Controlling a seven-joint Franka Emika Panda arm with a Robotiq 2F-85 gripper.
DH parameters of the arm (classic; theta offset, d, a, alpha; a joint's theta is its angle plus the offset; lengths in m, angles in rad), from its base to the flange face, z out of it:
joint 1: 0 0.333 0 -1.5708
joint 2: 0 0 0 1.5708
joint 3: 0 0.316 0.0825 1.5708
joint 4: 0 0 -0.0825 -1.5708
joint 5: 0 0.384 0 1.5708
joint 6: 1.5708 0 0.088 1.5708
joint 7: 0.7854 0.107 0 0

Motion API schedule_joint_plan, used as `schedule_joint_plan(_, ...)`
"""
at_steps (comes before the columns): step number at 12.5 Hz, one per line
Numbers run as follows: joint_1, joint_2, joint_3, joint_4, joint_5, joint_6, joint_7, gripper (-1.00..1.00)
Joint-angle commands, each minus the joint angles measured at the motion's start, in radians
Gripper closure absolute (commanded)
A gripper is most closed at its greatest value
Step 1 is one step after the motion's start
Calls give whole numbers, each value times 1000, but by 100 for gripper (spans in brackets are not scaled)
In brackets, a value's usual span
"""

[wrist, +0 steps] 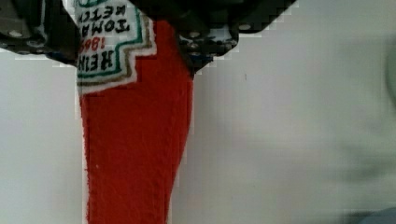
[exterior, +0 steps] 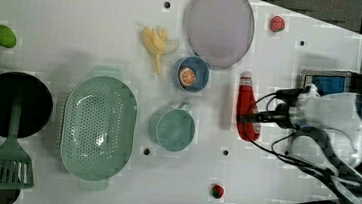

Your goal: Pick Ketchup from the table and place it in strainer.

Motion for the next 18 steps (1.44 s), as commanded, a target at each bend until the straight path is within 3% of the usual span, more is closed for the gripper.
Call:
schedule_joint_plan(1,2,-251,25,89,1,-198,-5,-24)
schedule_joint_plan(5,34,-362,123,213,31,-463,148,-24)
schedule_joint_plan(10,92,-324,357,293,61,-476,578,-24)
schedule_joint_plan(15,123,-172,584,294,61,-252,922,-24)
schedule_joint_plan(18,147,-22,651,292,54,-108,1098,-32)
